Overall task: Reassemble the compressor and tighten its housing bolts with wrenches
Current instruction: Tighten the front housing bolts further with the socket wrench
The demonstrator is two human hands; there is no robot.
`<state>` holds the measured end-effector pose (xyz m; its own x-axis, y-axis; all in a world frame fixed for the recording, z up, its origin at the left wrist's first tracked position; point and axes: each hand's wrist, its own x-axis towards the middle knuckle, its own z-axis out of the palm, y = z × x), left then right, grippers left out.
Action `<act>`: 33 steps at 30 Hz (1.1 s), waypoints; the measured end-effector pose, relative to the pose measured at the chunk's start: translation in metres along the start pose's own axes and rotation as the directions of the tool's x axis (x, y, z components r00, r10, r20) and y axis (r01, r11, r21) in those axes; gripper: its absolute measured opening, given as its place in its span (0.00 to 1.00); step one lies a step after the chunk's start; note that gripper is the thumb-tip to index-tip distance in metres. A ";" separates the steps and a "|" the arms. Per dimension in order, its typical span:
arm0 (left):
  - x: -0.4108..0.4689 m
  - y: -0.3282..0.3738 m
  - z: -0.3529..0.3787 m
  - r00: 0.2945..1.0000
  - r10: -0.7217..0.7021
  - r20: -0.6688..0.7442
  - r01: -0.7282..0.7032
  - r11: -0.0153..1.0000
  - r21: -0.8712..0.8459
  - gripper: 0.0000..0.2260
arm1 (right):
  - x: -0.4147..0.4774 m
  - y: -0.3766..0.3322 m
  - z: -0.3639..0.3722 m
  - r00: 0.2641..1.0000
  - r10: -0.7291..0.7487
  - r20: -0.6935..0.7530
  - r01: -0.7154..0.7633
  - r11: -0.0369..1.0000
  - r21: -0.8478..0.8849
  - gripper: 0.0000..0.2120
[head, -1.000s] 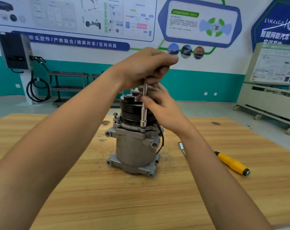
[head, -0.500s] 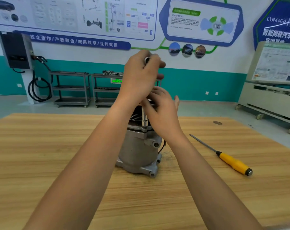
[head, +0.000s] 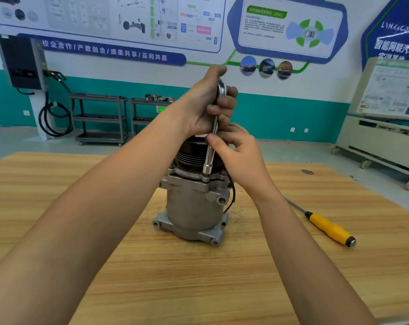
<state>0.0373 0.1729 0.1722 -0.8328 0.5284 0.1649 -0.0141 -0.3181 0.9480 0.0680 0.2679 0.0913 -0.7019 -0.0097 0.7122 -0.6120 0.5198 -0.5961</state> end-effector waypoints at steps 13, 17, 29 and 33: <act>-0.005 -0.003 0.022 0.666 0.719 -0.199 -0.143 0.384 0.912 0.17 | -0.011 -0.006 0.010 0.990 -0.060 -0.131 0.025 0.968 -0.249 0.14; 0.003 0.004 0.022 0.750 0.636 -0.182 -0.240 0.518 0.821 0.19 | -0.010 -0.006 0.007 0.993 -0.072 -0.094 0.047 0.968 -0.245 0.23; -0.012 0.021 0.029 0.948 0.307 0.085 -0.128 0.125 0.984 0.22 | -0.015 0.002 0.007 0.997 0.014 -0.073 -0.011 0.999 0.033 0.09; -0.012 0.003 0.048 0.787 0.614 0.061 0.075 -0.193 0.978 0.23 | -0.016 -0.001 0.010 0.995 -0.012 -0.102 0.008 0.999 -0.044 0.12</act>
<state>0.0738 0.2027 0.1863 -0.6304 0.2681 0.7285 0.4813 0.8713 0.0958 0.0762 0.2593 0.0764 -0.6534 0.0713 0.7537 -0.6009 0.5567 -0.5736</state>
